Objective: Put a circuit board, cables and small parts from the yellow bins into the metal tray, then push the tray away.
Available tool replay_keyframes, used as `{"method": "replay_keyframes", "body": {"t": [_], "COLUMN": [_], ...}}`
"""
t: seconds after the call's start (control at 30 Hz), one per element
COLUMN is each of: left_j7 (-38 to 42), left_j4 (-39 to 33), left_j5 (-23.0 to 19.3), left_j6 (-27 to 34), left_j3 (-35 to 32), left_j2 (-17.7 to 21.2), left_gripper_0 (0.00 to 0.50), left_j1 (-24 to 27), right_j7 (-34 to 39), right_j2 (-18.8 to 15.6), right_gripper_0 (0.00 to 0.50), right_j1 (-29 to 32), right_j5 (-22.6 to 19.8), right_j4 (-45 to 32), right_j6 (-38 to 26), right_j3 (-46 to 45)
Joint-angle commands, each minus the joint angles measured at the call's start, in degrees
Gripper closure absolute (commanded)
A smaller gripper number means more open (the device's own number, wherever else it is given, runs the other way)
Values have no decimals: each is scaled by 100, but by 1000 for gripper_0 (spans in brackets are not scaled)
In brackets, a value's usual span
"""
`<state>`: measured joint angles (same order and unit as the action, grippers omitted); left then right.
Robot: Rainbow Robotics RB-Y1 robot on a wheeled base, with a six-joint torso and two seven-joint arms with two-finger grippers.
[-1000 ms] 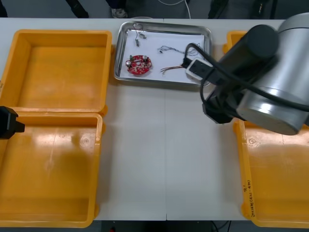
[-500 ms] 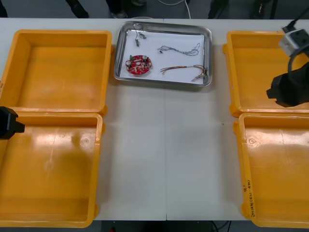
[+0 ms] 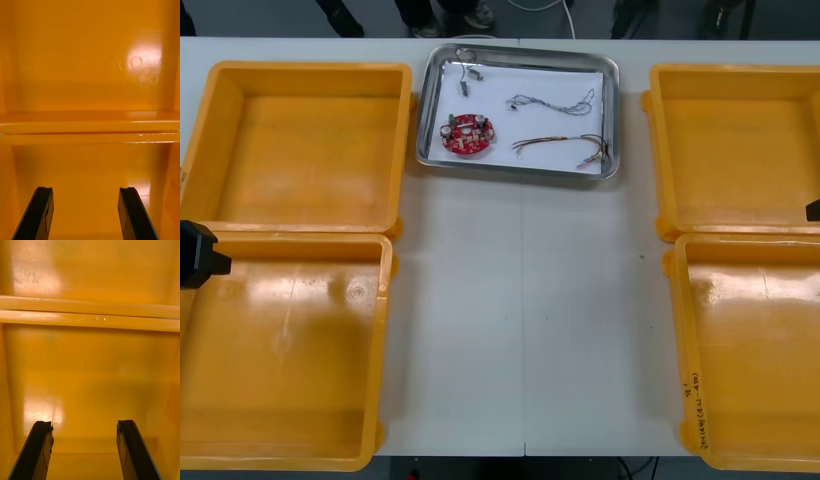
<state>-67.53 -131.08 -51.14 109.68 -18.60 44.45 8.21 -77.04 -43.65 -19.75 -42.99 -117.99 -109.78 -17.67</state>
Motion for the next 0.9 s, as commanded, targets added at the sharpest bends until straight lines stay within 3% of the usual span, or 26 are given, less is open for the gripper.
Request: {"method": "replay_keyframes", "body": {"t": [0.03, 0.27, 0.9], "left_j7": [-462, -462, -462], "left_j4": [-163, -163, -163], "left_j5": [-36, -36, -36], "left_j6": [32, 32, 32], "left_j3": [-162, -162, -162], "left_j2": [187, 187, 187], "left_gripper_0": [0, 0, 0], "left_j1": [-92, -92, -92], "right_j7": [111, 76, 111], "right_j2": [-205, -205, -205], "right_gripper_0": [0, 0, 0], "right_j1": [147, 402, 683], "right_j5": [54, -7, -368], "right_j4": [189, 338, 268], "right_j6": [114, 404, 308], "right_j3": [-176, -176, -176]}}
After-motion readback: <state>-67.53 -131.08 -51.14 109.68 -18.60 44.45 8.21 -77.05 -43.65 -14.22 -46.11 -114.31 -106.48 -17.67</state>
